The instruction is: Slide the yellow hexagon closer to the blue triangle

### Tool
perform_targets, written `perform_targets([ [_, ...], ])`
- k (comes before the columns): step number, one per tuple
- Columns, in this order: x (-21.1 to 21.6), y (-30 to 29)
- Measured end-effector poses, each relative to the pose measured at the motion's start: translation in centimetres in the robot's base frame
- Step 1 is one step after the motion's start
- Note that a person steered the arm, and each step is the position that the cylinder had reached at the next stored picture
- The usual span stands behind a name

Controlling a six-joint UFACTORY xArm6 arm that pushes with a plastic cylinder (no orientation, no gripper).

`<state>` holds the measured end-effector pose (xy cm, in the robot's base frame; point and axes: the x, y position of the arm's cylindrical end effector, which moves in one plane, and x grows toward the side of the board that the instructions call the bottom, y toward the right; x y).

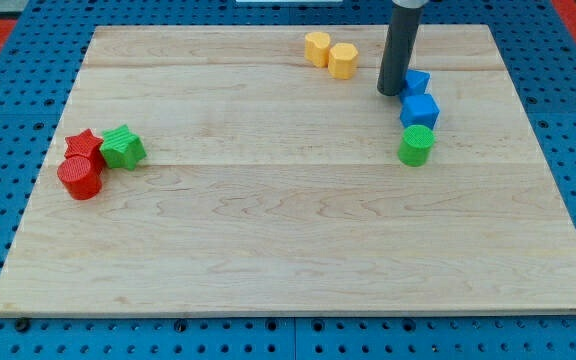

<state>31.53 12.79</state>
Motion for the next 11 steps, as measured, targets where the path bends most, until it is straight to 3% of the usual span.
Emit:
perform_targets([
  [3, -3.9, -0.1],
  [6, 0.0, -14.4],
  [7, -3.6, -14.4],
  [8, -5.1, -10.0],
  [9, -6.4, -11.1],
  [11, -5.9, -6.4],
])
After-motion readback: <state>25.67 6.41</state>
